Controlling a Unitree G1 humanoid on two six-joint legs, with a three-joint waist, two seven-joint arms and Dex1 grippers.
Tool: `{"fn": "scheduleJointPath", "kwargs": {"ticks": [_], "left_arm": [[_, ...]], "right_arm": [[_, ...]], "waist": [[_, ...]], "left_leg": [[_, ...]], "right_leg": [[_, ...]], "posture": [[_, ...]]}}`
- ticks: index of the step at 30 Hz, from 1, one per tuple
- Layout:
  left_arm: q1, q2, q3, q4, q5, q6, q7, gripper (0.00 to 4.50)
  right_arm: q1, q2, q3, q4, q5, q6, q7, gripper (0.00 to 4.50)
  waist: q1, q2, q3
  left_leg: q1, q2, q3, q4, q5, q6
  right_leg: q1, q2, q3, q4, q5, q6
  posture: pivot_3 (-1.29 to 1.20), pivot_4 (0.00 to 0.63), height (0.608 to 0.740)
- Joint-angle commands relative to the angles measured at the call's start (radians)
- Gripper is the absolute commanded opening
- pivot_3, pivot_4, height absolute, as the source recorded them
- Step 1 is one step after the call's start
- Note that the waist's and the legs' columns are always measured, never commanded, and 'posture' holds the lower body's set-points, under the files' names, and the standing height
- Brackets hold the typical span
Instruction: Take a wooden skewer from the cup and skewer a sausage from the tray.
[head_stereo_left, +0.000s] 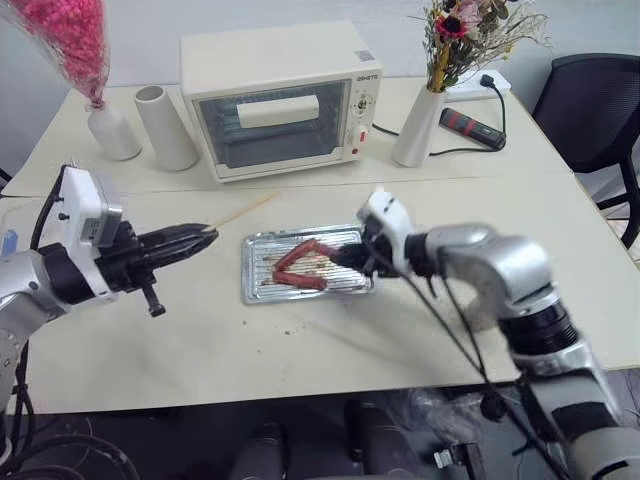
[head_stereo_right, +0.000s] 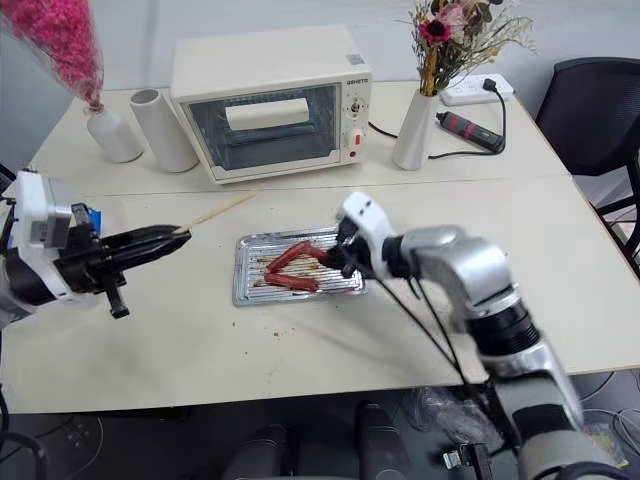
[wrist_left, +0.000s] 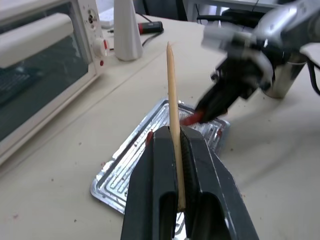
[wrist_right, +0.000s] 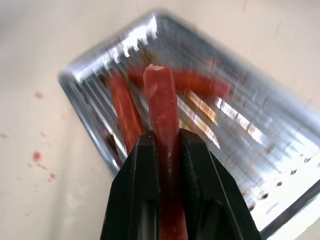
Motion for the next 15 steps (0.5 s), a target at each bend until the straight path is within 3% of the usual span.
{"fn": "scheduleJointPath", "kwargs": {"ticks": [1, 7, 15], "left_arm": [[0.032, 0.071, 0.059, -0.018, -0.047, 0.014, -0.128, 0.0], [0.018, 0.133, 0.034, -0.054, -0.061, 0.01, -0.208, 0.0], [-0.079, 0.154, -0.019, -0.065, -0.08, 0.017, -0.209, 0.0]], "right_arm": [[-0.111, -0.115, -0.036, 0.063, 0.048, -0.115, 0.304, 0.28], [-0.189, -0.222, -0.004, 0.17, 0.046, -0.281, 0.663, 0.28], [-0.203, -0.225, 0.03, 0.175, 0.054, -0.337, 0.684, 0.28]], "waist": [[0.002, 0.0, 0.0], [0.004, 0.0, 0.0], [0.001, 0.001, 0.0]], "left_leg": [[0.0, 0.0, 0.0, 0.0, 0.0, 0.0], [0.001, 0.0, 0.0, 0.0, -0.001, 0.0], [0.001, 0.0, 0.001, 0.0, 0.0, -0.001]], "right_leg": [[0.0, 0.0, 0.0, -0.002, 0.0, 0.0], [0.001, 0.001, -0.001, -0.005, -0.001, -0.001], [0.0, 0.0, 0.0, -0.002, -0.001, -0.001]], "posture": [[0.0, 0.15, 0.74], [0.0, 0.15, 0.74], [0.0, 0.15, 0.74]]}}
